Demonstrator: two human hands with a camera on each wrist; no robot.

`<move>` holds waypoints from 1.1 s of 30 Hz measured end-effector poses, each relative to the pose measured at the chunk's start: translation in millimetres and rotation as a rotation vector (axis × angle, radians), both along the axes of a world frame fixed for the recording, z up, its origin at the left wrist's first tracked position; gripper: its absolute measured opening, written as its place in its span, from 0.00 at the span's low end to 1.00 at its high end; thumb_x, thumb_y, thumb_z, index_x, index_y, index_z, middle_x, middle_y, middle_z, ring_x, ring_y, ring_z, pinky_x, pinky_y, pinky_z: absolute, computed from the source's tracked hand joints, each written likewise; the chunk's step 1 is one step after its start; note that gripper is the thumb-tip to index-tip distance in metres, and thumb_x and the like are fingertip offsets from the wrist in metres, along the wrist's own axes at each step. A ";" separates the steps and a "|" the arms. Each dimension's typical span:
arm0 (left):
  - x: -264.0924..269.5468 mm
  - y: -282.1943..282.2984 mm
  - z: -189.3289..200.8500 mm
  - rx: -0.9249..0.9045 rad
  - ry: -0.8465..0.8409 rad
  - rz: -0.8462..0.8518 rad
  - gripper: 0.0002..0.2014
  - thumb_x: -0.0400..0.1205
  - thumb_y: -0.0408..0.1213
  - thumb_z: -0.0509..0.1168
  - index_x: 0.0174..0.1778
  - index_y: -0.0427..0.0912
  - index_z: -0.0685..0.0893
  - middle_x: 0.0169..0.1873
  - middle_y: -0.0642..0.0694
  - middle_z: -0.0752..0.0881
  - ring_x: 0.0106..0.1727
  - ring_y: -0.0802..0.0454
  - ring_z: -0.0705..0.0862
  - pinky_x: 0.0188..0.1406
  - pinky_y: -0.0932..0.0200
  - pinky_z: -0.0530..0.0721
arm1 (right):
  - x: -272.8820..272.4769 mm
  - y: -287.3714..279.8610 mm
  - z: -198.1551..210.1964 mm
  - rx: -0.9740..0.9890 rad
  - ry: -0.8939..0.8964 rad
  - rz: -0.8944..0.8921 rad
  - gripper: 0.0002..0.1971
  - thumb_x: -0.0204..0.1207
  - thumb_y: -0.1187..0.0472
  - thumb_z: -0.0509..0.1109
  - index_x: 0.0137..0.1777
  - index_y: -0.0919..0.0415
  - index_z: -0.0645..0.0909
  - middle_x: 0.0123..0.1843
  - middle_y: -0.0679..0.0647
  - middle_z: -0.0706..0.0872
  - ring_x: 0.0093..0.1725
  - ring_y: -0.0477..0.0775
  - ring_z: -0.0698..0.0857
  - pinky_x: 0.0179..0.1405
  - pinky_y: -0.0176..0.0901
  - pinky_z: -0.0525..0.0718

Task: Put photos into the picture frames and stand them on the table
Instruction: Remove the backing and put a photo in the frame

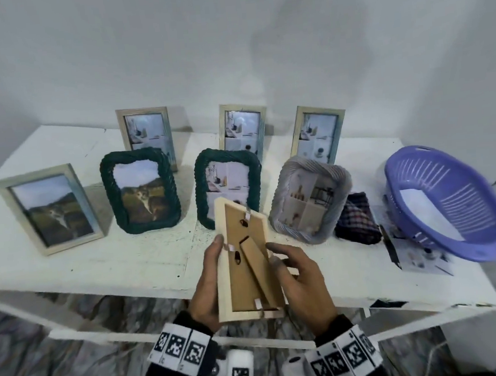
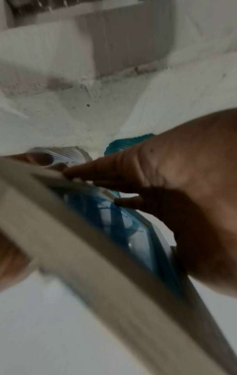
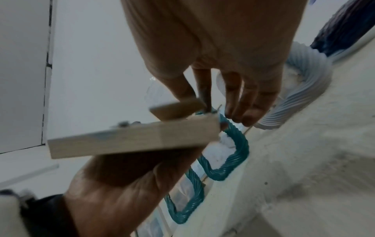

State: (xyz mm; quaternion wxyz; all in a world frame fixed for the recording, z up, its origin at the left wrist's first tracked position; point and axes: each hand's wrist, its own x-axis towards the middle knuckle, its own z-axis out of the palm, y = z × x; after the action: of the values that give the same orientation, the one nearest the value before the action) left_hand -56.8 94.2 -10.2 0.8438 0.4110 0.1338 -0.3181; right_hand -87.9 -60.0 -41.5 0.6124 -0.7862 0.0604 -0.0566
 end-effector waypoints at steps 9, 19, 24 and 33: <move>18.1 23.9 -60.1 0.730 -0.386 0.065 0.12 0.89 0.39 0.57 0.57 0.49 0.87 0.52 0.46 0.92 0.58 0.41 0.88 0.64 0.39 0.83 | 3.9 -17.6 -29.5 -0.256 0.110 -0.075 0.10 0.80 0.63 0.69 0.57 0.51 0.86 0.54 0.47 0.84 0.45 0.36 0.83 0.43 0.18 0.75; 34.9 26.3 -80.6 1.326 -0.738 -0.141 0.20 0.79 0.52 0.71 0.64 0.47 0.87 0.45 0.48 0.87 0.44 0.55 0.84 0.47 0.62 0.81 | 10.4 -15.8 -58.7 -0.572 0.033 -0.029 0.11 0.76 0.67 0.70 0.57 0.63 0.88 0.51 0.59 0.83 0.46 0.57 0.85 0.51 0.30 0.75; 41.0 27.8 -88.6 1.362 -0.736 -0.138 0.23 0.78 0.53 0.72 0.67 0.47 0.84 0.48 0.49 0.81 0.42 0.61 0.81 0.42 0.67 0.75 | 21.2 -49.1 -31.3 -0.471 -0.015 -0.333 0.02 0.76 0.67 0.71 0.45 0.61 0.82 0.39 0.53 0.85 0.35 0.49 0.82 0.38 0.40 0.83; 40.9 29.5 -93.9 1.299 -0.765 -0.081 0.21 0.77 0.51 0.74 0.64 0.50 0.86 0.46 0.50 0.83 0.41 0.64 0.82 0.39 0.69 0.76 | 78.2 -152.1 -1.4 0.045 0.146 -0.188 0.19 0.77 0.46 0.72 0.62 0.56 0.79 0.52 0.61 0.90 0.50 0.59 0.90 0.53 0.61 0.88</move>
State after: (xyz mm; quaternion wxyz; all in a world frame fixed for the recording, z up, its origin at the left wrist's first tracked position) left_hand -15.9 123.6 -104.1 0.4069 0.9123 -0.0230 -0.0413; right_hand -9.7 -212.2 -42.9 0.6160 -0.7651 0.1793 -0.0550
